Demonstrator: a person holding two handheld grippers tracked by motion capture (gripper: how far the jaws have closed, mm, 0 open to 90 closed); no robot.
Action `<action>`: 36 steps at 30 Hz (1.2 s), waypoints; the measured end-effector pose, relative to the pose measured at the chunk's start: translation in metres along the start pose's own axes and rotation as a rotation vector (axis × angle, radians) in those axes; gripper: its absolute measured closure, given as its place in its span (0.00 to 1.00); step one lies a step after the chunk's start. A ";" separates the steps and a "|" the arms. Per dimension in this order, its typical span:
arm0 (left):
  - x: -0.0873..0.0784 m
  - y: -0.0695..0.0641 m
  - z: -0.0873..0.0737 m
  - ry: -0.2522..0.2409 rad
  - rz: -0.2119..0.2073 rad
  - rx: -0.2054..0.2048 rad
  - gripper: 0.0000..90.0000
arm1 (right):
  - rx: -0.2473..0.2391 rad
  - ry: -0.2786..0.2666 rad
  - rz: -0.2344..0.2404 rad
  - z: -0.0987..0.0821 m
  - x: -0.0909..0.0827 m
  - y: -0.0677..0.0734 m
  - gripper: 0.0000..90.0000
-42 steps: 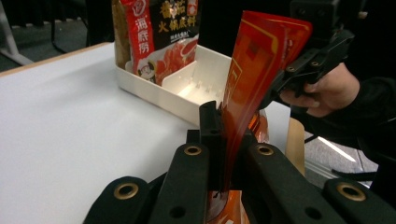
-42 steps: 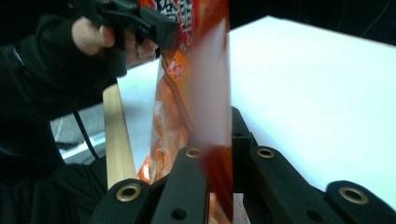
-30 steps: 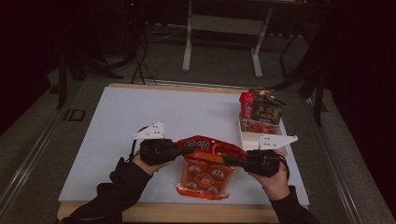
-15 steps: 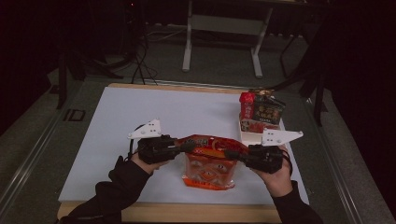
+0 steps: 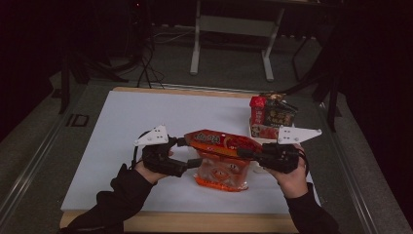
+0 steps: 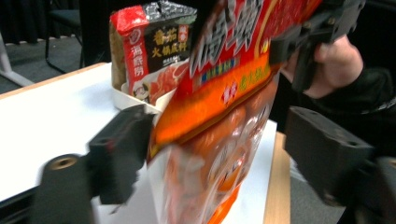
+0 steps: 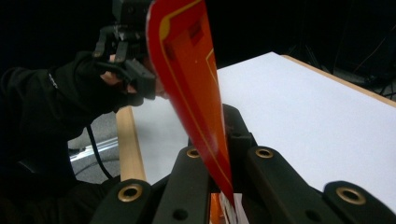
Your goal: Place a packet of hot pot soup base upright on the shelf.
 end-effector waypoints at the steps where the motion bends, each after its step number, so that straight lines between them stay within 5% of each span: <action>1: 0.000 0.000 -0.001 0.005 0.008 0.001 0.15 | 0.002 -0.003 -0.001 0.001 -0.001 0.000 1.00; 7: 0.001 0.003 -0.013 0.027 0.063 -0.004 0.02 | 0.003 -0.040 -0.011 0.011 -0.011 -0.004 1.00; 11: 0.000 0.004 -0.023 0.051 0.085 0.013 0.02 | -0.003 -0.066 -0.027 0.020 -0.020 -0.008 1.00; 36: -0.010 -0.007 -0.087 0.118 0.083 -0.023 0.01 | -0.030 -0.195 -0.174 0.071 -0.080 -0.043 1.00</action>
Point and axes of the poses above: each handheld gripper's, and its own axes: x roughly forward along the jaws, z roughly out of its top, y roughly to its left, the point moved 3 cm from there along x, roughly forward along the jaws, and after that the axes turned 7 degrees about x, right-handed, at the moved point
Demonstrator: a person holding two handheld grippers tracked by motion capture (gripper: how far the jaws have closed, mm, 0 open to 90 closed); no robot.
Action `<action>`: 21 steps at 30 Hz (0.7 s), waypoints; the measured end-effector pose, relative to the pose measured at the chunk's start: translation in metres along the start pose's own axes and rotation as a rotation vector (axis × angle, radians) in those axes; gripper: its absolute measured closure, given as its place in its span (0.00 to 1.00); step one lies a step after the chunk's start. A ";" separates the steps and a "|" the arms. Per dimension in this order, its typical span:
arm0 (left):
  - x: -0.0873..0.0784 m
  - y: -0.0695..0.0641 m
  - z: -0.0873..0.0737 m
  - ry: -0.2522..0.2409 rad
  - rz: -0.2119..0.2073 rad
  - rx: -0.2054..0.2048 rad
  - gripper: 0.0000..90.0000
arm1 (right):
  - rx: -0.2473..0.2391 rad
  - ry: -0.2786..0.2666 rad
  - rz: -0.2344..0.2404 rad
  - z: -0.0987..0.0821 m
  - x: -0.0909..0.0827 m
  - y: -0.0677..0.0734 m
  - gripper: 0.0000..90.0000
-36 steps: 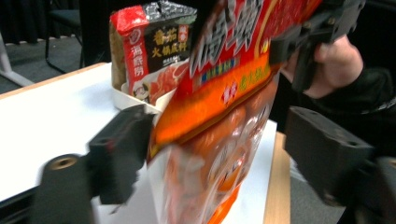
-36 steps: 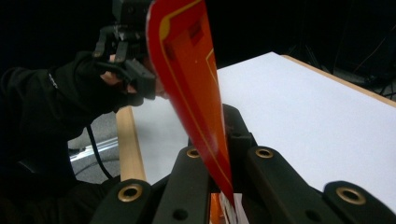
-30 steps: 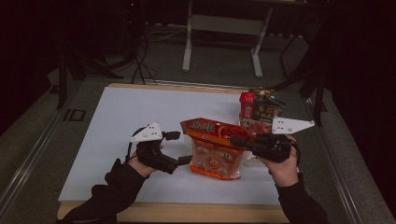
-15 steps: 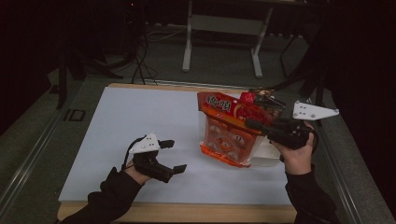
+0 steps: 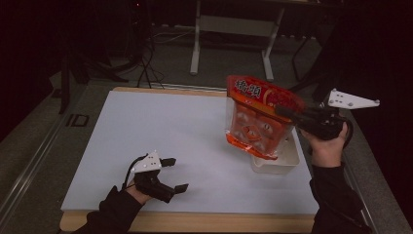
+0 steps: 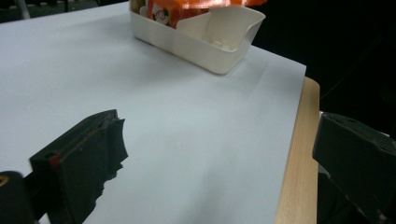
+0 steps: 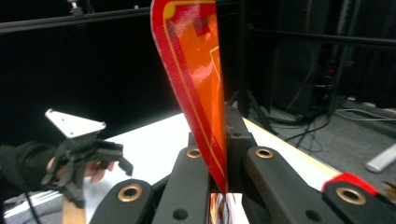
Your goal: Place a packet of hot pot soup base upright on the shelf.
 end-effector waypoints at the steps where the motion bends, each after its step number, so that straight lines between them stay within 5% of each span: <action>1: 0.001 0.000 -0.002 0.008 0.001 -0.003 0.01 | 0.000 0.000 0.000 0.000 0.000 0.000 1.00; 6: 0.002 0.001 -0.009 0.039 0.006 -0.046 0.00 | 0.018 -0.008 -0.049 0.000 -0.016 -0.015 1.00; 21: -0.001 0.006 -0.012 0.016 0.039 -0.048 0.00 | 0.056 0.000 -0.125 -0.016 -0.046 -0.047 1.00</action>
Point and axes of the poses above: each handheld gripper's, and its own axes: x roughly forward along the jaws, z roughly out of its top, y roughly to its left, the point moved 3 cm from there along x, roughly forward along the jaws, and after that the axes turned 7 degrees about x, right-handed, at the moved point
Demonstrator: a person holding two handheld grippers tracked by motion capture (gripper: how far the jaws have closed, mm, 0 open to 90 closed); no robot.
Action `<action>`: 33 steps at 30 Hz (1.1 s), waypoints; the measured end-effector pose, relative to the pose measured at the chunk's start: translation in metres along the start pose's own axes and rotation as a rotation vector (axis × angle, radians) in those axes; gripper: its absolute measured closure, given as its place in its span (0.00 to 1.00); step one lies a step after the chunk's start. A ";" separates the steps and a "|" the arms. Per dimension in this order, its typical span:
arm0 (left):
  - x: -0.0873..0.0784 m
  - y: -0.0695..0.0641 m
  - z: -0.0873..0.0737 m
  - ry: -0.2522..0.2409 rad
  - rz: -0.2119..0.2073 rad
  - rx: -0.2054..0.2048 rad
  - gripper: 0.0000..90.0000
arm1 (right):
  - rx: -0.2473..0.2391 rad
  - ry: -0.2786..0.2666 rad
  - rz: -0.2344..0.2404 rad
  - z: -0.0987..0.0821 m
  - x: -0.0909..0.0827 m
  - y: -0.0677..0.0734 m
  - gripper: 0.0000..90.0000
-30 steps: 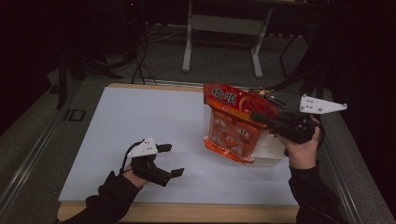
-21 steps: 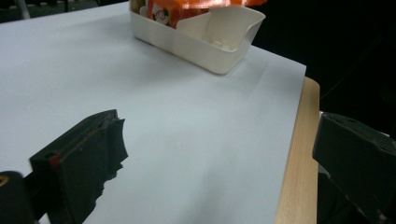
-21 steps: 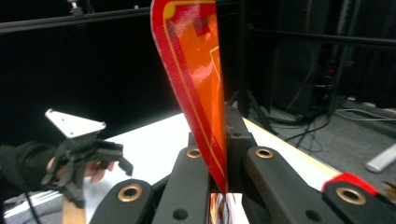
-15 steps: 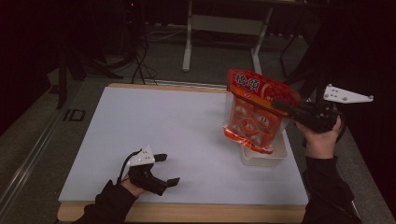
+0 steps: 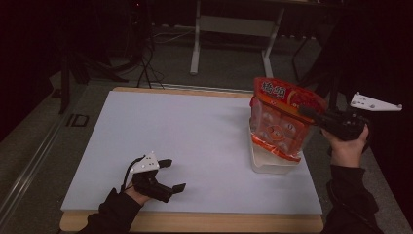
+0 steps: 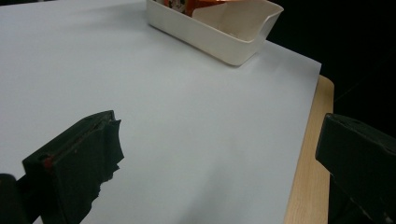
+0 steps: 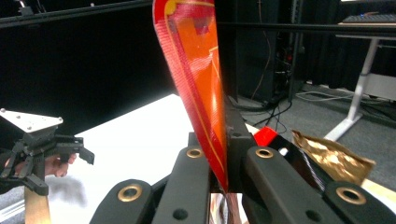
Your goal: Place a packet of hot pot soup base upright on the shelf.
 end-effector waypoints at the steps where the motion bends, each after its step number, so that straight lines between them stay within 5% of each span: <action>1: 0.000 0.000 0.000 -0.004 -0.001 -0.005 0.00 | 0.004 0.000 -0.001 -0.002 -0.002 -0.002 1.00; 24: 0.004 0.003 -0.006 0.001 -0.004 -0.031 0.00 | 0.066 0.063 -0.029 -0.043 0.020 -0.024 1.00; 33: 0.006 0.003 -0.008 0.005 -0.006 -0.037 0.00 | 0.100 0.047 -0.036 -0.060 0.012 -0.031 1.00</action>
Point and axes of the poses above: each handheld gripper's, and its own axes: x roughly forward along the jaws, z roughly out of its top, y roughly to its left, the point moved 3 cm from there along x, roughly forward along the jaws, and after that the axes turned 7 degrees about x, right-handed, at the moved point
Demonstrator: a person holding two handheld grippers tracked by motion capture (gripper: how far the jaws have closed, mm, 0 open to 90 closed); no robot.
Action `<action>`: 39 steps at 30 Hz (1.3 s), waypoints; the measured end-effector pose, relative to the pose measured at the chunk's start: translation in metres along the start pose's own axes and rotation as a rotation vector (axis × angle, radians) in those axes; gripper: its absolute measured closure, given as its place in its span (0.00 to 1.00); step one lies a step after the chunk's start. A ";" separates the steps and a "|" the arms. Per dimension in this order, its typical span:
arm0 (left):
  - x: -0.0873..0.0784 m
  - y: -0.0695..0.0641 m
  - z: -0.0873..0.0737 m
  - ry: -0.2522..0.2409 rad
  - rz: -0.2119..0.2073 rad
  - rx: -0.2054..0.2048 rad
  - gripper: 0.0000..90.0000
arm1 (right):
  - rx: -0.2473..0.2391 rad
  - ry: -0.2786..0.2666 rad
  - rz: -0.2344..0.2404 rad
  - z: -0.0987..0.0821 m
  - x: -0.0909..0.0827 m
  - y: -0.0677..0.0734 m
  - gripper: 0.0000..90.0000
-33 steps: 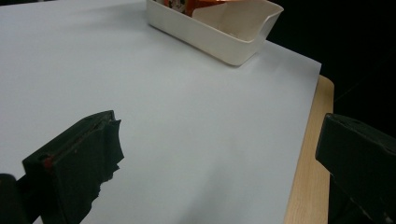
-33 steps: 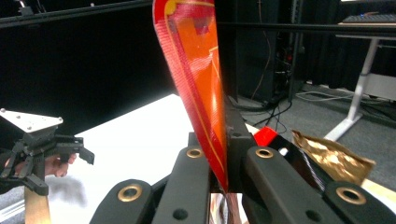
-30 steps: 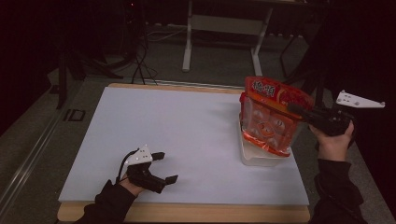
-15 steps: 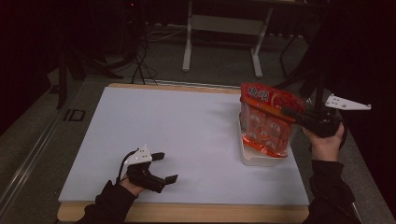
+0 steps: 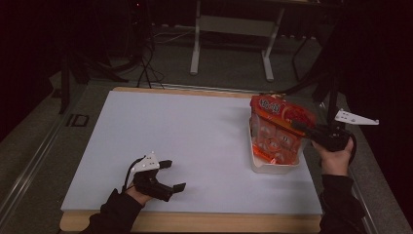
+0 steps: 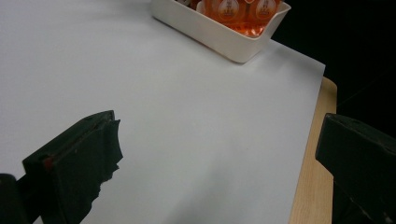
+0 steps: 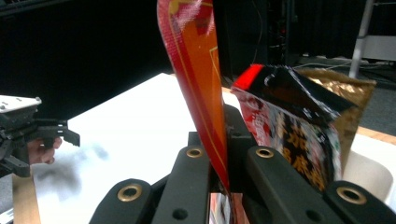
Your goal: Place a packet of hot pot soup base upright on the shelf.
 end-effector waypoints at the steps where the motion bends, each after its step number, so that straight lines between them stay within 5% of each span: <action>1: 0.000 0.000 0.000 0.002 -0.002 0.001 0.00 | 0.007 0.004 0.003 -0.002 0.000 -0.001 1.00; 4: 0.000 -0.001 0.000 0.000 -0.002 -0.001 0.00 | -0.001 0.035 -0.029 -0.011 0.001 -0.004 1.00; 11: 0.000 0.000 0.000 -0.001 0.004 -0.009 0.00 | 0.049 0.011 -0.023 -0.023 -0.006 -0.012 1.00; 19: 0.000 0.001 -0.001 0.000 0.005 -0.016 0.00 | 0.055 0.012 -0.071 -0.029 -0.015 -0.022 1.00; 26: 0.001 0.001 -0.002 0.002 0.002 -0.020 0.00 | 0.071 0.008 -0.063 -0.034 -0.020 -0.026 0.98; 35: 0.000 0.000 -0.002 0.004 0.000 -0.015 0.00 | 0.057 -0.049 -0.045 -0.017 -0.024 -0.014 0.78; 39: 0.001 0.001 -0.001 0.002 0.002 -0.016 0.00 | 0.003 -0.108 -0.067 0.010 -0.029 0.008 0.58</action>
Point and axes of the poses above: each handheld gripper's, and its own axes: x roughly forward along the jaws, z roughly out of its top, y roughly to its left, the point moved 3 cm from there along x, roughly forward along the jaws, and after that the axes turned 7 degrees about x, right-handed, at the moved point
